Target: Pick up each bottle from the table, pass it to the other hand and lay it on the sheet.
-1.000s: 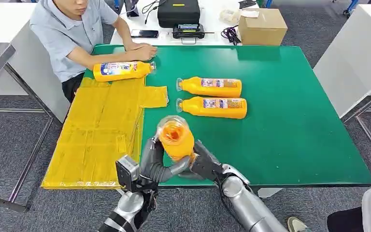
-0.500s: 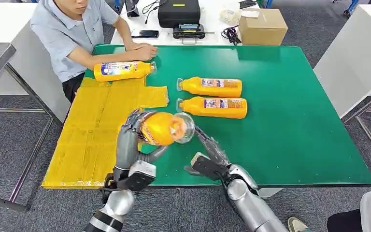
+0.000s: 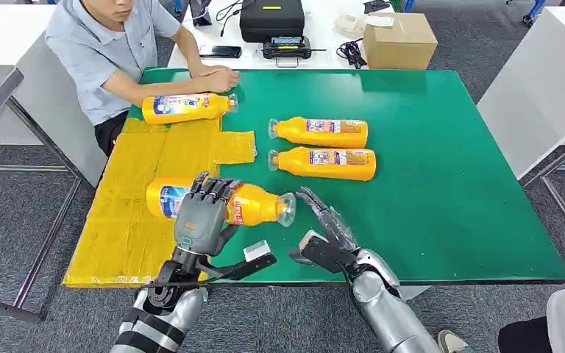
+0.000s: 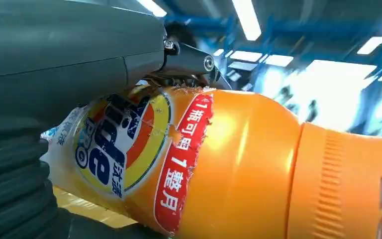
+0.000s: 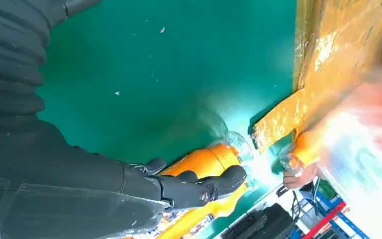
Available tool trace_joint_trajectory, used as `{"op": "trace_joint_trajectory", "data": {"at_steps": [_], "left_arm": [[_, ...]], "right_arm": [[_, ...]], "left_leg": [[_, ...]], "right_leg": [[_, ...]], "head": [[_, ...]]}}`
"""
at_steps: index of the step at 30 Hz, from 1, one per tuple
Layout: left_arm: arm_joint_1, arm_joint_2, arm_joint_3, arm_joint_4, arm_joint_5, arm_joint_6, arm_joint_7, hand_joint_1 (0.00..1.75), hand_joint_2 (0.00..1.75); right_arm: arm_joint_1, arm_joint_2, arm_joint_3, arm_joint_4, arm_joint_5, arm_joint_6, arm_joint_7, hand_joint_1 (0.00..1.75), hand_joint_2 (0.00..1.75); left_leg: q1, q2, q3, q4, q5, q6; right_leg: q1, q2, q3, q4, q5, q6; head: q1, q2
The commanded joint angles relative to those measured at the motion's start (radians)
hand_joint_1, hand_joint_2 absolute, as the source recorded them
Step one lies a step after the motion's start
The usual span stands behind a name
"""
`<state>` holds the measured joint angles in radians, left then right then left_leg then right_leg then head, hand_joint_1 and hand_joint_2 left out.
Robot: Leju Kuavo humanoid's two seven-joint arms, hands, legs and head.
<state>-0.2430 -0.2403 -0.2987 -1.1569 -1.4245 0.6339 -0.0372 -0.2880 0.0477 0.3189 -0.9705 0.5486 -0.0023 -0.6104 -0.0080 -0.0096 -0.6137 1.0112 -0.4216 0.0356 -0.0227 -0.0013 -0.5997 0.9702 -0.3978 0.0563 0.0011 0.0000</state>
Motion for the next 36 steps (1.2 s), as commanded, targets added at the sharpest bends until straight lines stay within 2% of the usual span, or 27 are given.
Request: {"op": "trace_joint_trajectory", "data": {"at_steps": [1, 9, 23, 25, 26, 27, 36], "left_arm": [[-0.175, 0.076, 0.063, 0.364, -0.07, -0.039, 0.082, 1.75, 1.75], [-0.225, 0.072, 0.068, 0.495, -0.122, -0.104, 0.123, 1.75, 1.75], [-0.246, 0.074, 0.057, 0.523, -0.146, -0.126, 0.159, 1.75, 1.75], [-0.244, 0.073, 0.06, 0.527, -0.146, -0.127, 0.162, 0.42, 1.75], [-0.244, 0.072, 0.06, 0.533, -0.146, -0.133, 0.16, 0.07, 1.75], [-0.247, 0.07, 0.06, 0.538, -0.146, -0.141, 0.157, 0.0, 1.75], [-0.258, 0.055, 0.079, 0.584, -0.13, -0.218, 0.15, 0.0, 1.75]], "right_arm": [[-0.017, 0.008, -0.034, 0.049, 0.005, 0.009, -0.008, 0.0, 1.75], [-0.021, 0.013, -0.036, 0.071, 0.003, 0.017, -0.014, 0.0, 1.75], [-0.022, 0.022, -0.041, 0.081, 0.003, 0.022, -0.015, 0.0, 1.75], [-0.02, 0.023, -0.041, 0.083, 0.003, 0.022, -0.015, 0.0, 1.75], [-0.02, 0.022, -0.042, 0.084, 0.004, 0.022, -0.014, 0.0, 1.75], [-0.019, 0.022, -0.043, 0.085, 0.004, 0.023, -0.014, 0.0, 1.75], [-0.023, 0.02, -0.054, 0.096, 0.0, 0.024, -0.017, 0.0, 1.75]], "left_leg": [[0.001, 0.0, 0.002, -0.001, 0.0, -0.001], [0.001, 0.001, 0.004, 0.0, -0.001, -0.002], [0.002, 0.001, 0.003, 0.0, -0.001, -0.003], [0.001, 0.0, 0.001, 0.0, -0.001, -0.002], [0.002, 0.001, 0.003, 0.0, -0.001, -0.003], [0.001, 0.001, 0.002, 0.0, -0.001, -0.002], [0.001, 0.0, 0.003, 0.0, -0.001, -0.002]], "right_leg": [[0.001, 0.0, 0.002, -0.001, 0.0, -0.001], [0.001, 0.001, 0.004, 0.0, -0.001, -0.002], [0.002, 0.0, 0.003, 0.0, -0.001, -0.003], [0.001, 0.0, 0.002, 0.0, -0.001, -0.002], [0.002, 0.0, 0.003, 0.0, -0.001, -0.003], [0.001, 0.001, 0.003, 0.0, -0.001, -0.002], [0.001, 0.0, 0.003, -0.001, 0.0, -0.002]], "head": [[0.0, 0.0], [0.0, 0.0], [0.0, 0.0], [0.0, 0.0], [0.0, 0.0], [0.0, 0.0], [0.0, 0.0]]}}
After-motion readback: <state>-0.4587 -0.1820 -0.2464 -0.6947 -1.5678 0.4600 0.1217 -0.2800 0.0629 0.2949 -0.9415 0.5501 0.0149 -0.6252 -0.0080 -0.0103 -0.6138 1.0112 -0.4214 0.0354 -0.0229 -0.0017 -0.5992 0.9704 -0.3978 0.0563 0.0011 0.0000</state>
